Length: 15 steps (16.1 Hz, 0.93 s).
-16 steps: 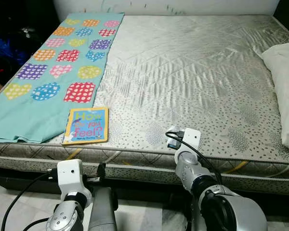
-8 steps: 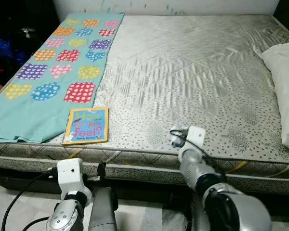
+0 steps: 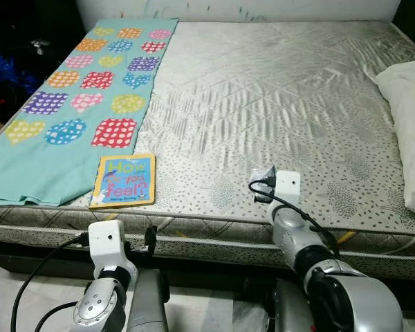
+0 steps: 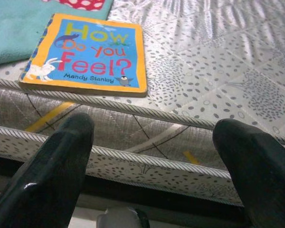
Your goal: Clean up the room
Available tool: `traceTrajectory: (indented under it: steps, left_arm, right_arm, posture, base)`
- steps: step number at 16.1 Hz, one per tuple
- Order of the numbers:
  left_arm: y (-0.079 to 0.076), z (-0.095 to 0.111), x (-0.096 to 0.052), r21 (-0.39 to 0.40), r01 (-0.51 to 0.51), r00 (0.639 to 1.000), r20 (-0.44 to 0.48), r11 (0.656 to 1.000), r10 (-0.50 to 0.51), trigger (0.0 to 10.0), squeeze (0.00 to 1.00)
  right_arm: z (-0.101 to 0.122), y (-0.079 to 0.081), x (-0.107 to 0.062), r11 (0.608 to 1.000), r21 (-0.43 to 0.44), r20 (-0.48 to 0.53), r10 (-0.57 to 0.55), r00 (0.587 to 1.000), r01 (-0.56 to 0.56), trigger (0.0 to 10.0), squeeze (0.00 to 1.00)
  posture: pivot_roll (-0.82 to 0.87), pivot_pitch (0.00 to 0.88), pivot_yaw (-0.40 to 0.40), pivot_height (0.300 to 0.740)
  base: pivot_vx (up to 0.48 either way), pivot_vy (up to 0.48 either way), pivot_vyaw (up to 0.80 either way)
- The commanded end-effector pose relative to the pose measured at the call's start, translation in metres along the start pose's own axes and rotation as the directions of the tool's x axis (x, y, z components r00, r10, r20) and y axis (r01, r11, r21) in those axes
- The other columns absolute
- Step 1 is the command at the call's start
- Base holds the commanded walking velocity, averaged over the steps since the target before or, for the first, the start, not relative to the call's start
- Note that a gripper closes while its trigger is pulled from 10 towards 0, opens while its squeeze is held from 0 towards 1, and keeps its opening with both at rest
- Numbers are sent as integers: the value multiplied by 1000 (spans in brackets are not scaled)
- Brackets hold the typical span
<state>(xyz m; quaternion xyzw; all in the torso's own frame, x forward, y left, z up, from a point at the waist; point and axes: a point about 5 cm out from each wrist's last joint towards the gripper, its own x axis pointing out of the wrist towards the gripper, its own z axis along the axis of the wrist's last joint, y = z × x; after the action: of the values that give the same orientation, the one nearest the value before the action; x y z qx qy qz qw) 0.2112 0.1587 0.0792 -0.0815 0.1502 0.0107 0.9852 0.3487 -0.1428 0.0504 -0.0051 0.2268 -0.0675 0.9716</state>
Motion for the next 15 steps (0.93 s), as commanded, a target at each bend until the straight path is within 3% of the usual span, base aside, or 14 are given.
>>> traceTrajectory:
  steps: [1,2,4,5,6,7,8,15]
  left_arm:
    - [3,-3,0,13,-19,1000,-10,1000,19,10000,0]
    - [3,-3,1,12,-20,1000,-10,1000,20,10000,0]
    - [1,-5,2,9,-17,1000,-12,1000,17,10000,0]
    - [0,-5,3,7,-13,1000,-13,1000,13,10000,0]
    - [0,-5,3,7,-11,1000,-15,1000,11,10000,0]
    - [0,-6,4,7,-11,1000,-16,1000,12,10000,0]
    - [0,-6,4,7,-13,1000,-18,1000,13,10000,0]
    - [1,-9,2,6,-14,999,-30,1000,14,10000,0]
  right_arm:
    - [-3,4,-1,999,-17,-11,34,999,-34,0,0]
    - [-8,6,-2,997,-32,-34,65,997,-66,1725,0]
    - [-13,8,-3,993,-59,-52,103,993,-106,1020,0]
    - [-17,10,-4,989,-64,-72,127,989,-132,5882,0]
    - [-21,12,-5,985,-73,-90,152,984,-158,10000,0]
    - [-21,13,-5,984,-70,-94,156,983,-163,10000,0]
    - [-22,13,-5,983,-71,-96,164,982,-171,10000,1000]
    - [-19,14,-4,984,-49,-100,168,981,-173,10000,1000]
  posture:
    - [226,50,19,555]
    - [221,48,19,555]
    - [216,47,18,555]
    - [216,47,18,555]
    - [212,48,16,555]
    - [212,49,16,555]
    - [212,49,16,555]
    - [216,49,17,555]
  base:
    - [0,0,0]
    - [0,0,0]
    - [0,0,0]
    - [0,0,0]
    - [0,0,0]
    - [0,0,0]
    - [0,0,0]
    - [0,0,0]
